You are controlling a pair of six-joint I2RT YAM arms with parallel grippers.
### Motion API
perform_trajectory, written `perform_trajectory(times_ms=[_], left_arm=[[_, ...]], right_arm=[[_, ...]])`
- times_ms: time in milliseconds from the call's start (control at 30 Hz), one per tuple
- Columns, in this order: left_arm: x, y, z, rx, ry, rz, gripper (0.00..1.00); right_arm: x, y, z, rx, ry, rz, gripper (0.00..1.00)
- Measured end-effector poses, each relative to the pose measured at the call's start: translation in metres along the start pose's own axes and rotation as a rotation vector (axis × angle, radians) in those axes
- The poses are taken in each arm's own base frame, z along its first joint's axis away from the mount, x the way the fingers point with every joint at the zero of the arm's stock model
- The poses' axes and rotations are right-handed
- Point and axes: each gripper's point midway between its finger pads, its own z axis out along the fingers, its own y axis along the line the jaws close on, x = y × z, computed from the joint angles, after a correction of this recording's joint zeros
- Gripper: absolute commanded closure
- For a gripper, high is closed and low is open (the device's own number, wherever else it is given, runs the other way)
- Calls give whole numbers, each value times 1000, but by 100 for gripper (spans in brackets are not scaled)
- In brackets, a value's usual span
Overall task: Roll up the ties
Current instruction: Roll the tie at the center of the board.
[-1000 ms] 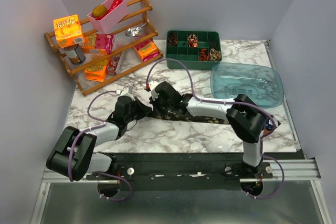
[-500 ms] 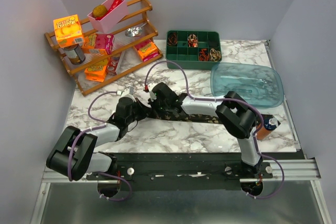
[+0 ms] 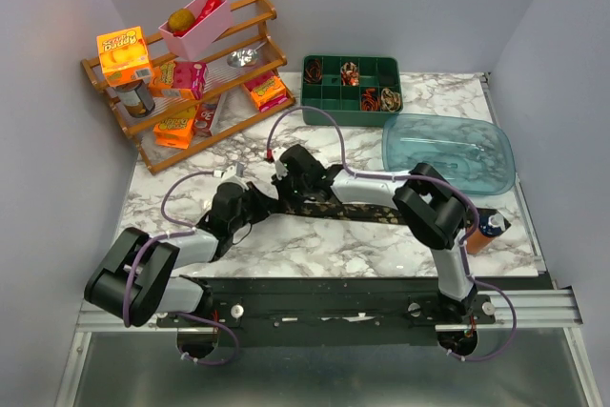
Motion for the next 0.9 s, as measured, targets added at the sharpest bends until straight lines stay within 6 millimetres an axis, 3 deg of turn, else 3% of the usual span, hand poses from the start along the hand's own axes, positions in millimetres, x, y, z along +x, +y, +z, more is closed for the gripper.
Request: perform_trajectory(times_ms=[33,100,400,633,800,900], left_arm=[[3,0,-1,4,6,0,46],[9,0,-1,9,21,-6,40],[8,-8,2,60,-3,-48,40],[6,-11,3,70,-11,-71,40],[-3,-21,-2,99,-39,-85,46],[-7,-24,-2,101,-52,-94,60]], right_arm=[[-1,-2,-1,2,0,2,99],[-5,-5,-2,8,-1,6,99],[-15,-10,-7,17,-17,10,99],[-36,-3,-33,7,-75,-5,99],[-37,-2,-41,7,-85,-7,99],[-27,-4,-39,9,-64,-4,99]])
